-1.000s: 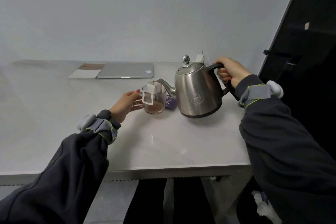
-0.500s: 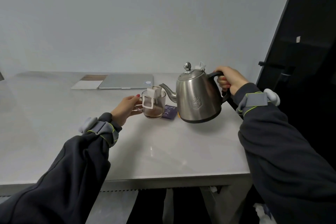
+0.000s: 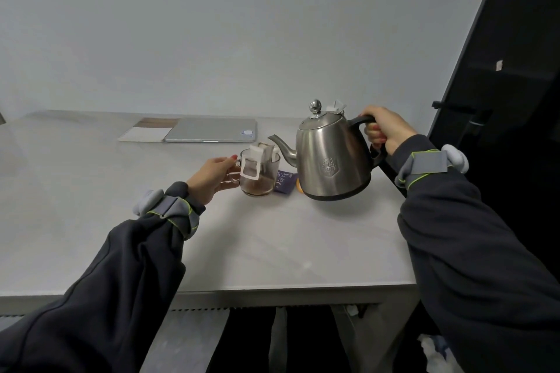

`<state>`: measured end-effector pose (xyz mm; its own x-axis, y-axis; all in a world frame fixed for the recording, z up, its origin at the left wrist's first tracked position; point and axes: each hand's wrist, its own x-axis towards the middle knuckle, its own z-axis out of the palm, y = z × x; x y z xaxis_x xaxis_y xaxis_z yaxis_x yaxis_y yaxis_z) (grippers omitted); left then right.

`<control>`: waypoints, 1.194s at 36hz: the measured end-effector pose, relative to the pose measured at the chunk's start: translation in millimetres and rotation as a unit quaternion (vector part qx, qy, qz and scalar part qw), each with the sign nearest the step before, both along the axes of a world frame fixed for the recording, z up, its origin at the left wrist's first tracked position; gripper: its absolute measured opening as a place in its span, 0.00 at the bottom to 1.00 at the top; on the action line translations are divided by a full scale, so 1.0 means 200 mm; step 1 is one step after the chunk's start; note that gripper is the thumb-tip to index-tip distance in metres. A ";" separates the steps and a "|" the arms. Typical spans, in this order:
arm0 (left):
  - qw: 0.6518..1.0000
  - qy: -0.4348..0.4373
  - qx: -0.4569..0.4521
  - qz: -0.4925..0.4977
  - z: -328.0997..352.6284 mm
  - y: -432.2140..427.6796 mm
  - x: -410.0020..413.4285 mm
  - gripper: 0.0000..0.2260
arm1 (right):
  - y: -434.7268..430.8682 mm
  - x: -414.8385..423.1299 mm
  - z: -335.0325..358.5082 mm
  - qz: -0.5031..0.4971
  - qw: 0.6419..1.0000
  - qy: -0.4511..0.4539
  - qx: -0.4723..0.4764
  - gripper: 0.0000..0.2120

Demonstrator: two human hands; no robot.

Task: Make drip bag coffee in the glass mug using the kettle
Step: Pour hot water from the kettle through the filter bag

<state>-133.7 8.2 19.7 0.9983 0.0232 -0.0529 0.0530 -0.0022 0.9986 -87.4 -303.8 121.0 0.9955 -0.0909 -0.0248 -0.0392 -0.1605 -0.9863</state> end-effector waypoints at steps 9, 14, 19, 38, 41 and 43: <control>1.000 0.009 0.000 -0.010 -0.05 -0.01 -0.01 0.11 | 0.00 0.00 -0.02 -0.002 1.000 -0.006 0.019 0.16; 1.000 0.021 0.000 -0.014 -0.10 -0.02 -0.03 0.11 | 0.00 0.01 -0.02 0.000 1.000 -0.006 0.005 0.16; 1.000 0.020 -0.018 -0.014 -0.15 -0.04 -0.03 0.10 | 0.00 0.02 -0.03 0.003 1.000 -0.003 -0.002 0.16; 0.997 0.010 -0.067 0.037 -0.26 -0.05 -0.08 0.09 | 0.00 0.02 -0.09 -0.001 1.000 0.003 -0.013 0.17; 0.997 -0.007 -0.008 0.082 -0.27 -0.04 -0.09 0.11 | 0.00 0.01 -0.08 -0.001 1.000 0.001 -0.019 0.16; 0.995 -0.016 0.007 0.093 -0.27 -0.05 -0.10 0.11 | 0.01 0.01 -0.07 0.001 1.000 0.002 -0.028 0.16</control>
